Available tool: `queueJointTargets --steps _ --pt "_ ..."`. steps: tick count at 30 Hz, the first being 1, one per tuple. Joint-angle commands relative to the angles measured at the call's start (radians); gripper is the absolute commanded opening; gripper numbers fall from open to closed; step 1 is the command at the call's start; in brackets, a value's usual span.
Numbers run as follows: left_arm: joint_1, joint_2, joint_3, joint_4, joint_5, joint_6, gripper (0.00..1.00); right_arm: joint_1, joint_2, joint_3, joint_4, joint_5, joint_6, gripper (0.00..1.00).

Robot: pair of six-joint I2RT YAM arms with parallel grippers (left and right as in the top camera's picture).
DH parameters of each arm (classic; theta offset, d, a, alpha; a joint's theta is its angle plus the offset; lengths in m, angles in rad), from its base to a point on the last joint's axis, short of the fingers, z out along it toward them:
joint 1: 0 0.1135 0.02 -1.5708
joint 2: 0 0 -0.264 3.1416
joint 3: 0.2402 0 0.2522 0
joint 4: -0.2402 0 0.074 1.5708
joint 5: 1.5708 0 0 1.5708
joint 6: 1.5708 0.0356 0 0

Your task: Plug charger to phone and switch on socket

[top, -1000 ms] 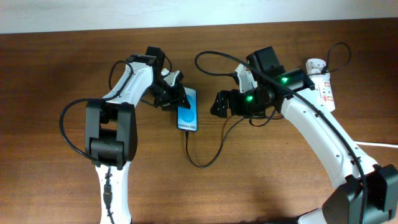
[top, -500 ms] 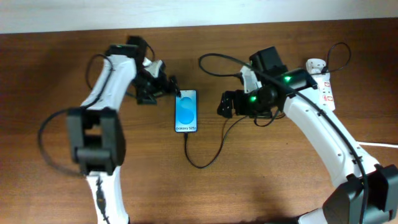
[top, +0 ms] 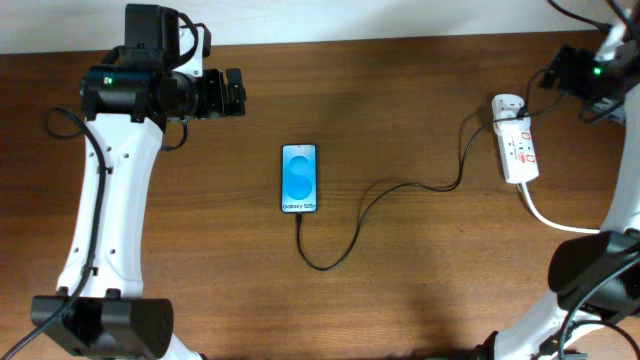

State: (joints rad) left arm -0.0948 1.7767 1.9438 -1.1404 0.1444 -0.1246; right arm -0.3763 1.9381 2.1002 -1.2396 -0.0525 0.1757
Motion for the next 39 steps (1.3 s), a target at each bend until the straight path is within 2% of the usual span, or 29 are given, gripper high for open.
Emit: queueJointTargets --steps 1,4,11,17,28,39 --pt "-0.001 0.001 -0.006 -0.001 -0.011 0.005 0.99 -0.042 0.097 -0.018 0.001 0.138 0.04 0.98" --pt "-0.001 0.001 -0.006 -0.001 -0.011 0.005 0.99 -0.092 0.201 -0.018 0.037 0.088 0.05 0.99" --pt "-0.001 0.001 -0.006 -0.001 -0.011 0.005 0.99 -0.098 0.354 -0.021 0.108 0.091 0.05 0.98" --pt "-0.001 0.001 -0.006 -0.001 -0.011 0.005 0.99 -0.098 0.365 -0.05 0.166 0.082 0.05 0.98" --pt "-0.001 0.001 -0.006 -0.001 -0.011 0.005 0.99 -0.096 0.365 -0.247 0.371 -0.019 0.049 0.98" --pt "-0.001 0.001 -0.006 -0.001 -0.011 0.005 0.99 -0.096 0.365 -0.255 0.328 -0.076 0.043 0.98"
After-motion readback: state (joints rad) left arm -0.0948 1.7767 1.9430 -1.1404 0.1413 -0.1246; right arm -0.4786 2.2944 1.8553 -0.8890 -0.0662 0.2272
